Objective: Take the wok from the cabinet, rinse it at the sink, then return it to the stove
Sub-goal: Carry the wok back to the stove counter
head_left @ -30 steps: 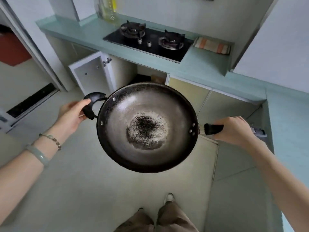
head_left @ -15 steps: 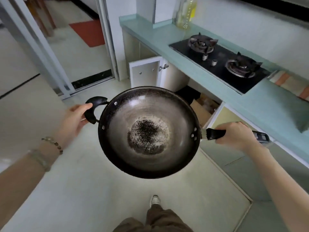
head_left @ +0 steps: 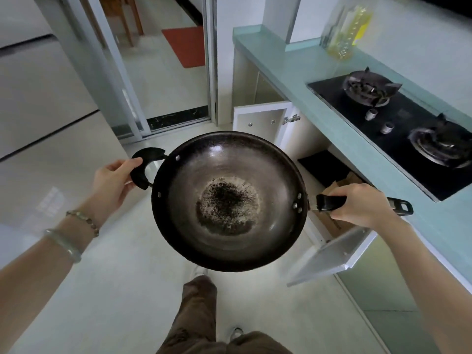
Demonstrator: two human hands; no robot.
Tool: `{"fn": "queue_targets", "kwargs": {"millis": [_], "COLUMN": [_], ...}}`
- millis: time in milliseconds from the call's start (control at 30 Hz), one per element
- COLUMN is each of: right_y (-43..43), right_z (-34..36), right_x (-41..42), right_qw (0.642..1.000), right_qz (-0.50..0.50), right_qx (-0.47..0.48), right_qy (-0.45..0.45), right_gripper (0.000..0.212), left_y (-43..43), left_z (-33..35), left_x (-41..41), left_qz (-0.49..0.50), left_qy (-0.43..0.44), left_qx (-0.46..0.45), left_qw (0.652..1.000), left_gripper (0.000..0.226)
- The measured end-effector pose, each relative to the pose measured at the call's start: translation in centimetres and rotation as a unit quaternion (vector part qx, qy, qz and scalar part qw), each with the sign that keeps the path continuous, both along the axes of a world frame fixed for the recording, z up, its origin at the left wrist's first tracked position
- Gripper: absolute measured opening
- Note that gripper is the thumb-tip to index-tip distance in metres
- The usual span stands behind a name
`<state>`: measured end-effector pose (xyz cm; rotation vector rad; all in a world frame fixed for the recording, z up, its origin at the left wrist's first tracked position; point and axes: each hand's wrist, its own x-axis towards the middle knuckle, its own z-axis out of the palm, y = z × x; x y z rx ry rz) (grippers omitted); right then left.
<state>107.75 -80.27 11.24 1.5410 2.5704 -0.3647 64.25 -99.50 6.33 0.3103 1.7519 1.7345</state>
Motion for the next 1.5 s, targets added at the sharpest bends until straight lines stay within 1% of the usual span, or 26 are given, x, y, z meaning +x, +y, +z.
{"fn": "queue_targets", "kwargs": {"millis": [233, 500, 633, 800, 933, 1033, 1200, 1300, 1400, 1500], "right_y": [7.9, 15.1, 18.8, 24.4, 29.7, 34.0, 41.7, 45.6, 48.9, 52.0], "right_z": [-0.8, 0.1, 0.4, -0.1, -0.7, -0.9, -0.3, 0.1, -0.1, -0.4], "right_x": [-8.7, -18.5, -22.3, -26.1, -29.5, -32.1, -36.1, -38.3, -40.1, -41.9], "right_qw": [1.0, 1.0, 1.0, 0.999, 0.999, 0.999, 1.0, 0.999, 0.999, 0.998], "right_qz": [-0.001, -0.024, -0.028, -0.026, -0.01, -0.003, -0.01, -0.02, -0.031, -0.042], "right_qx": [-0.005, -0.004, 0.007, 0.02, 0.024, 0.029, 0.01, 0.0, -0.009, -0.014], "right_qy": [0.008, -0.001, 0.002, -0.004, -0.018, -0.022, -0.018, -0.028, -0.032, -0.037], "right_gripper": [0.021, 0.021, 0.025, 0.02, 0.017, 0.018, 0.022, 0.023, 0.025, 0.022], "left_y": [7.7, 16.9, 21.1, 26.7, 31.6, 35.9, 43.8, 48.0, 52.0, 56.4], "left_z": [-0.7, 0.3, 0.5, -0.3, -1.2, -1.3, -0.7, -0.6, -0.7, -1.2], "left_x": [-9.1, -19.9, -24.0, -28.1, -31.2, -33.3, -36.7, -39.1, -41.4, -43.9], "left_qz": [-0.016, -0.042, -0.045, -0.045, -0.025, -0.022, -0.01, -0.022, -0.034, -0.053], "left_qy": [-0.008, -0.008, 0.0, -0.008, -0.022, -0.025, -0.031, -0.024, -0.019, -0.022], "left_qx": [-0.003, -0.011, -0.005, -0.002, -0.008, -0.016, -0.014, -0.013, -0.011, -0.009], "left_qw": [1.0, 0.999, 0.999, 0.999, 0.999, 0.999, 0.999, 0.999, 0.999, 0.998], "left_gripper": [0.012, 0.016, 0.015, 0.014, 0.016, 0.018, 0.018, 0.014, 0.014, 0.014]}}
